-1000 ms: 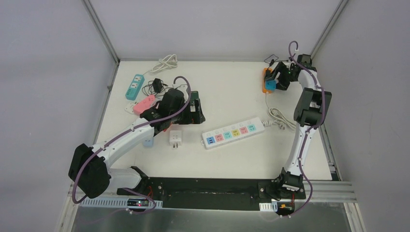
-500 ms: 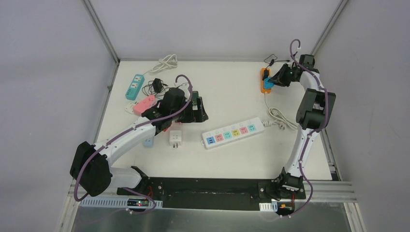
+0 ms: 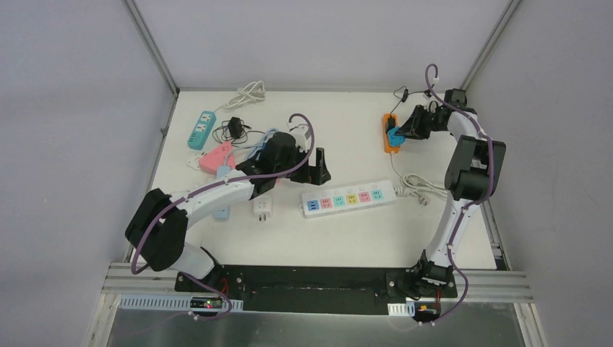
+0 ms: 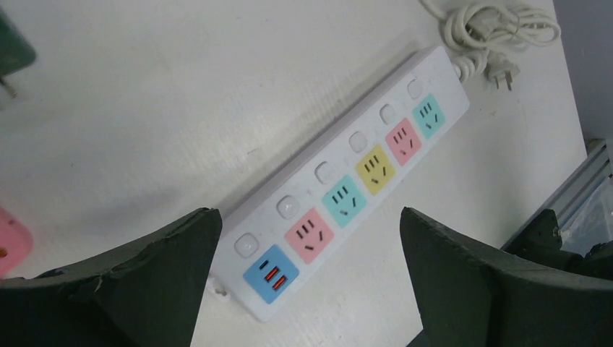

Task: Pull the plug off the socket

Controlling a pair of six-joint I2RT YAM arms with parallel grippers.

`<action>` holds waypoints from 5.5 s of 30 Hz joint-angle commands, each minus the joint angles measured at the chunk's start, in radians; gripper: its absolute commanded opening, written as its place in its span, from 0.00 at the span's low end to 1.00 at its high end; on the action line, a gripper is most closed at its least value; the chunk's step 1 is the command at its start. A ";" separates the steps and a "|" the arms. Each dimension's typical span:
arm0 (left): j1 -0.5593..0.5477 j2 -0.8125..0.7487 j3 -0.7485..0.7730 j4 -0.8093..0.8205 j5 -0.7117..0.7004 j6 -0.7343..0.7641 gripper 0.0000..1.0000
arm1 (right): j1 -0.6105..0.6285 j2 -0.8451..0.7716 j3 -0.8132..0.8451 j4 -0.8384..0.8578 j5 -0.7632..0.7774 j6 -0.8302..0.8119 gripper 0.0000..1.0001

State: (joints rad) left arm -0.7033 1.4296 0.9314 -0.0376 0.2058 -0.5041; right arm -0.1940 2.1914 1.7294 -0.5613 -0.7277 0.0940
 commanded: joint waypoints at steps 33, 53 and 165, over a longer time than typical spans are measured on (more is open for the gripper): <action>-0.025 -0.076 -0.282 0.553 -0.067 0.265 0.99 | 0.497 -0.246 -0.050 -0.370 0.056 -0.459 0.56; -0.025 -0.169 -0.371 0.538 -0.134 0.089 0.99 | 0.373 -0.073 0.216 -0.319 0.588 -0.462 0.62; -0.025 0.180 -0.177 0.713 -0.080 -0.351 0.96 | 0.289 -0.078 0.105 -0.290 0.599 -0.398 0.21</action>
State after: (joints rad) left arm -0.7212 1.6165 0.7238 0.6289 0.1314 -0.8349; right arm 0.0959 2.1178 1.8339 -0.8322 -0.1070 -0.3038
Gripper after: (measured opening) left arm 0.965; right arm 0.317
